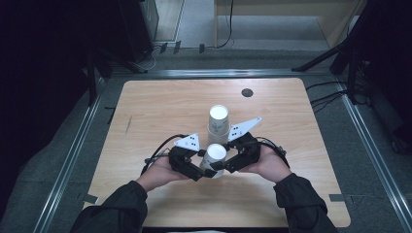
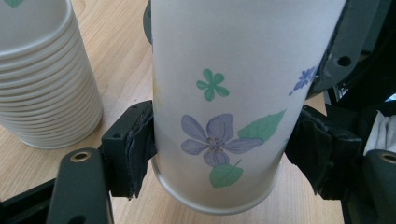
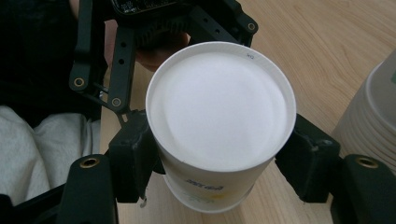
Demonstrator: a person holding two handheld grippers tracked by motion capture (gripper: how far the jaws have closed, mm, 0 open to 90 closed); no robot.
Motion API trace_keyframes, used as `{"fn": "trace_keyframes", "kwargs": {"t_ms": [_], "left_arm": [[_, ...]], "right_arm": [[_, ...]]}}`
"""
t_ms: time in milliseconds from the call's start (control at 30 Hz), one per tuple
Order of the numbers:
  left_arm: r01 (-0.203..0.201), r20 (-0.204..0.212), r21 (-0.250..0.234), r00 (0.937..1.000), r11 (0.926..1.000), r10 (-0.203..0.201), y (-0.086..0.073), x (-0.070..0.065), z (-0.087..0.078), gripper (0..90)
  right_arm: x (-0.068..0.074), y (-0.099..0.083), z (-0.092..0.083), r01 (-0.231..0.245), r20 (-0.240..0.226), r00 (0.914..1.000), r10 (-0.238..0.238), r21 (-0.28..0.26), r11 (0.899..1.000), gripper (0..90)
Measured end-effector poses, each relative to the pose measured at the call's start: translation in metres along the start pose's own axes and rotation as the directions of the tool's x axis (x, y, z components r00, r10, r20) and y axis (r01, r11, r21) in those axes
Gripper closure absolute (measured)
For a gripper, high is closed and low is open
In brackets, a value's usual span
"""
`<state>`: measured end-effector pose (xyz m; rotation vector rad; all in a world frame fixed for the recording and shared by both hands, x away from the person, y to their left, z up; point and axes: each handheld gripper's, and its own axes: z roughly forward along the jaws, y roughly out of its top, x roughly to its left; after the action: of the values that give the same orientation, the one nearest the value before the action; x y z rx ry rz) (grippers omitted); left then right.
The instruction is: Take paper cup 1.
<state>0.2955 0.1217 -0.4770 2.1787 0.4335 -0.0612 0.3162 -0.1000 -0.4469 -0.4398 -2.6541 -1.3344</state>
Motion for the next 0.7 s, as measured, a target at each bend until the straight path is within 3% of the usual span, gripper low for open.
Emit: {"fn": "trace_keyframes", "kwargs": {"t_ms": [200, 700], "left_arm": [[-0.009, 0.001, 0.007, 1.0, 0.9999, 0.009, 0.001, -0.001, -0.001, 29.1], [0.004, -0.012, 0.028, 0.9999, 0.9996, -0.003, 0.001, 0.005, -0.02, 29.8]], "right_arm": [[-0.001, -0.001, 0.0, 0.006, -0.009, 0.9999, -0.006, -0.005, 1.0, 32.8], [0.002, -0.013, -0.013, 0.002, 0.033, 0.9994, -0.001, -0.026, 1.0, 27.7]]}}
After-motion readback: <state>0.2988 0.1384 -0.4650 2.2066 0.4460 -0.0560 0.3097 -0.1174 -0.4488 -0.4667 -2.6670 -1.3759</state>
